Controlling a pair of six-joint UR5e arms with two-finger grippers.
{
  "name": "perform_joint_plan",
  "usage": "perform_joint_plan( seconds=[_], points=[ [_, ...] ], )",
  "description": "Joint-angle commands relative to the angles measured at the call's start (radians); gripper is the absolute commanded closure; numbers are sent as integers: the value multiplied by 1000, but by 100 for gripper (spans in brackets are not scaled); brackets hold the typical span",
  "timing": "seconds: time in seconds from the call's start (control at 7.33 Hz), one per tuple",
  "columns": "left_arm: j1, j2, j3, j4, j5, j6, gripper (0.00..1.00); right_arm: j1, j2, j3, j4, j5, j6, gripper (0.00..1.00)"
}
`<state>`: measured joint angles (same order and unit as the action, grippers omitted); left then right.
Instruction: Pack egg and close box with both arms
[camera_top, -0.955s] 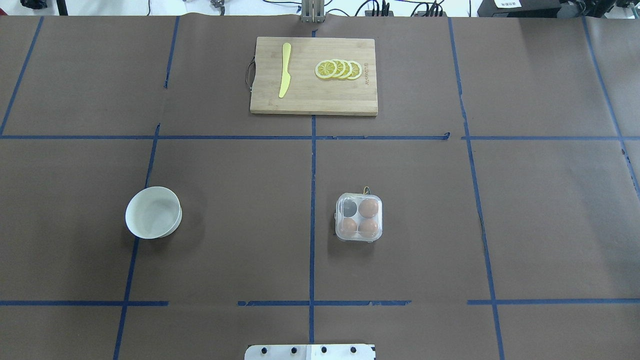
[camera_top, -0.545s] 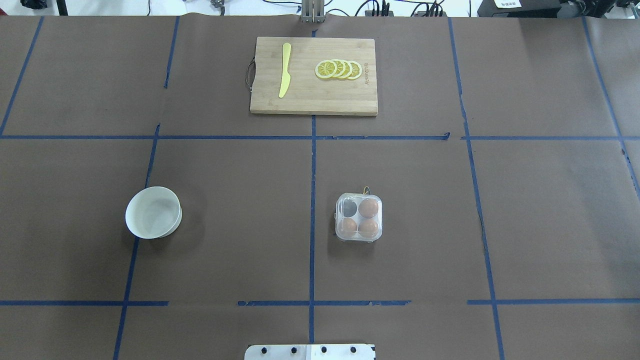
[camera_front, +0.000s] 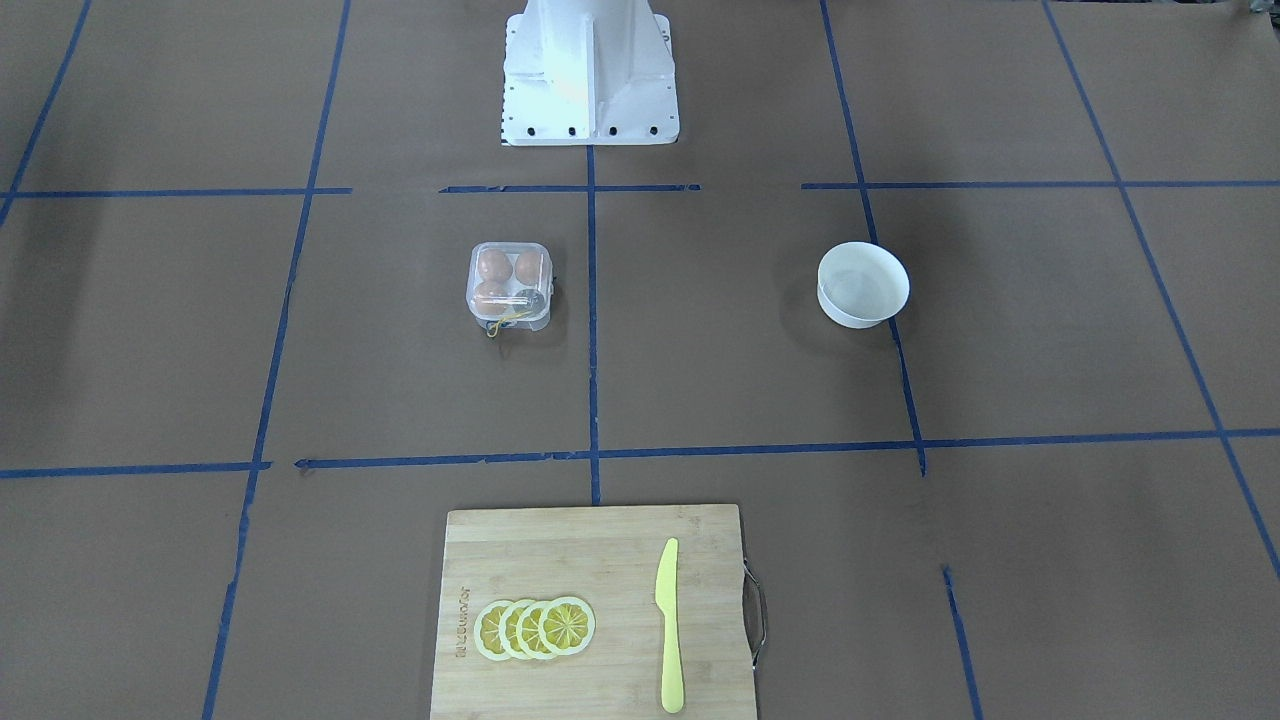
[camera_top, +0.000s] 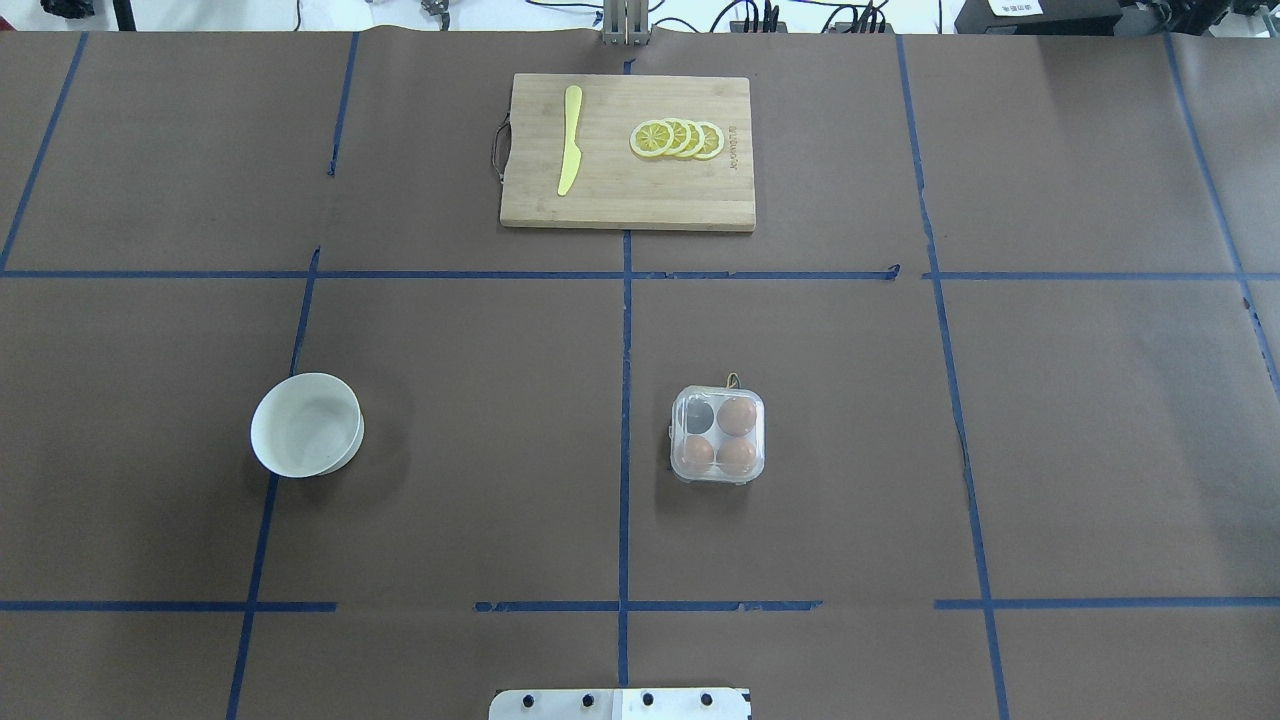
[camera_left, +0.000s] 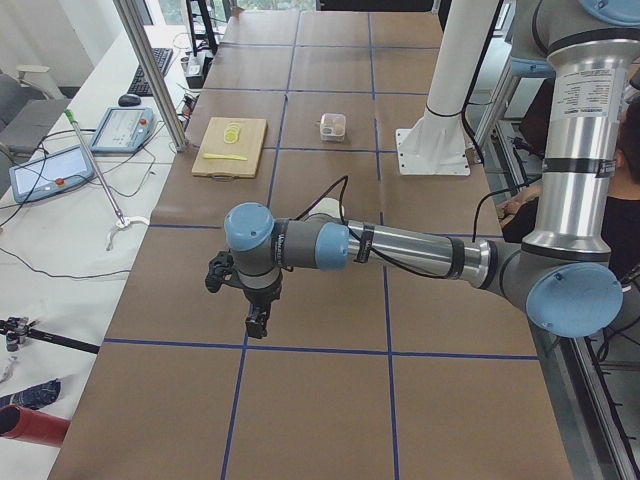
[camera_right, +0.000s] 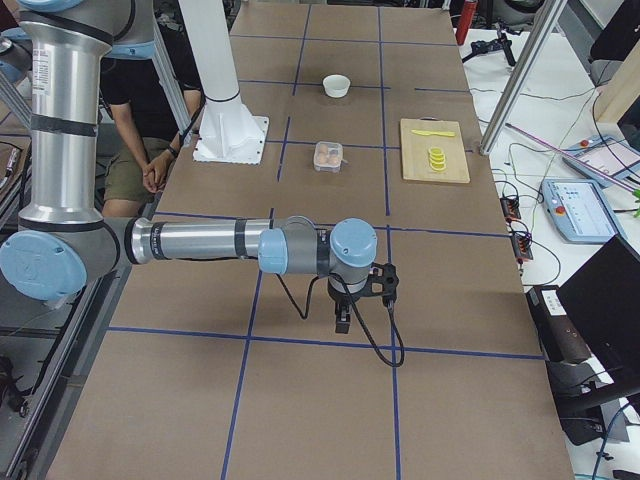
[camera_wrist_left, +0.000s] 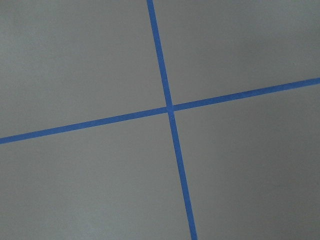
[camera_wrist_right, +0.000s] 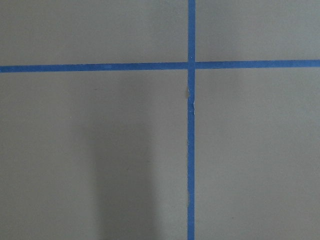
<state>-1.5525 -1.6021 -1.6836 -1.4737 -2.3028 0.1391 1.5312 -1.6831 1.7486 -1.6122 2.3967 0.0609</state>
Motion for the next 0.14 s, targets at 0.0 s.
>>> perform_joint_plan(
  seconds=[0.0],
  points=[
    [0, -2, -11, 0, 0, -1, 0, 0, 3, -15, 2, -1, -1, 0]
  ],
)
